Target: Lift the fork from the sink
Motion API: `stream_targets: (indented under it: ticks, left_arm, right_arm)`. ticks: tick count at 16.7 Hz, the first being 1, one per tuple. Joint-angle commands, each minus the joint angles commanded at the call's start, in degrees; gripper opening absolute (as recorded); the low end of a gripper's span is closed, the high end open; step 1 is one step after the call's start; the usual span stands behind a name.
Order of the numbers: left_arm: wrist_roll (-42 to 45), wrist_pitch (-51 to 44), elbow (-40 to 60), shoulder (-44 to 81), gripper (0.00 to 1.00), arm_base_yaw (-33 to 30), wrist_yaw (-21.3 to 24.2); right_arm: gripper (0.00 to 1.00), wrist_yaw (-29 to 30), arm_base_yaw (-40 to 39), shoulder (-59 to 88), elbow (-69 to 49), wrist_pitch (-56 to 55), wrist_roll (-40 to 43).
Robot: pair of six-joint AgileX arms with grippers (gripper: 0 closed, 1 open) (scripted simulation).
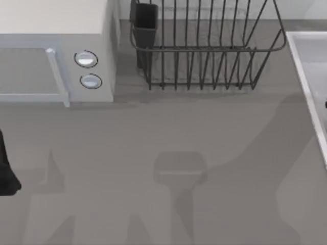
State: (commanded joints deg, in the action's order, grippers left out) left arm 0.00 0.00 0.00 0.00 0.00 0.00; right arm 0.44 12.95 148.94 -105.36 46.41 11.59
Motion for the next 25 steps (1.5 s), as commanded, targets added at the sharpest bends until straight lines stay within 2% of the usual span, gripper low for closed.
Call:
stream_targets:
  ticks: [11,20,25]
  left_arm:
    - [0.0,0.0,0.0,0.0,1.0,0.0,0.0]
    - [0.0,0.0,0.0,0.0,1.0,0.0,0.0]
    - [0.0,0.0,0.0,0.0,1.0,0.0,0.0]
  right_arm:
    - [0.0,-0.55,-0.15,-2.88,-1.56,1.66,-0.46]
    - [0.0,-0.66,-0.05,-10.66,-16.79,25.7,-0.29]
    - [0.0,-0.67,-0.06,-11.96,-18.62,27.99,-0.29]
